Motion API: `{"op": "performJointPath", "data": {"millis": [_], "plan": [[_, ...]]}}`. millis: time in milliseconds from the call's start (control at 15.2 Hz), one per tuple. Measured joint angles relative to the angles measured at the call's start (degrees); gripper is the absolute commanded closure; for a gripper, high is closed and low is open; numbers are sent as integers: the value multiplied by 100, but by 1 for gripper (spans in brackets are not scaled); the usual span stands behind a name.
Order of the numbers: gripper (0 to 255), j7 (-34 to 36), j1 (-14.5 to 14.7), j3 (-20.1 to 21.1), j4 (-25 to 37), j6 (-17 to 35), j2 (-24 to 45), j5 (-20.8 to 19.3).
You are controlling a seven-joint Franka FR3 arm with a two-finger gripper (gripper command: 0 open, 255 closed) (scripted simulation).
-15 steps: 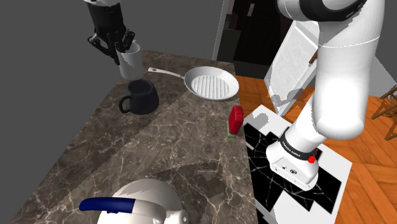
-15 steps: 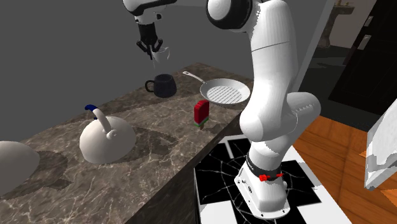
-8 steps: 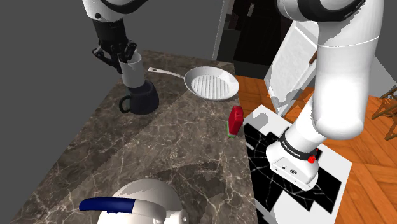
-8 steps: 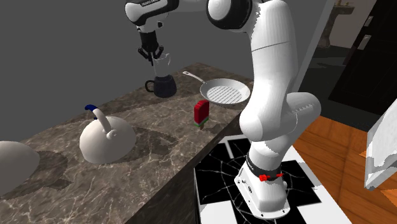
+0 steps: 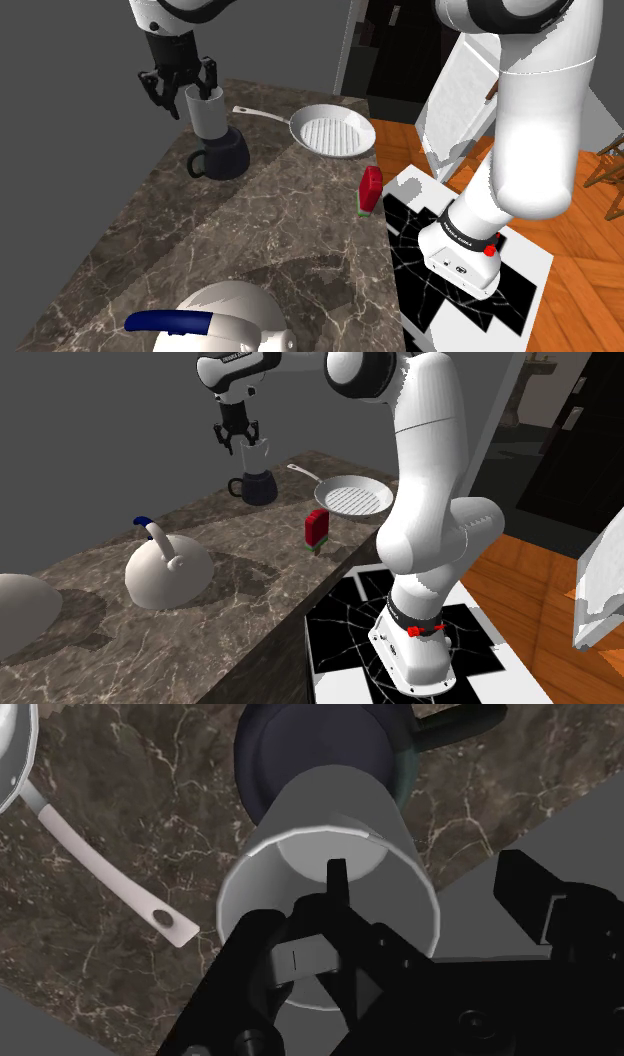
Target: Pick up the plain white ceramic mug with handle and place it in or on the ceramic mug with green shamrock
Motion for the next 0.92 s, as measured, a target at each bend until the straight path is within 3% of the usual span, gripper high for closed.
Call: {"op": "performJointPath", "data": {"millis": [264,528,924], "plan": [[0,0,0,0,0,0,0,0],[0,-56,86,24,582,-570,-11,29],[0,-63,98,33,675,-699,-41,42]]}}
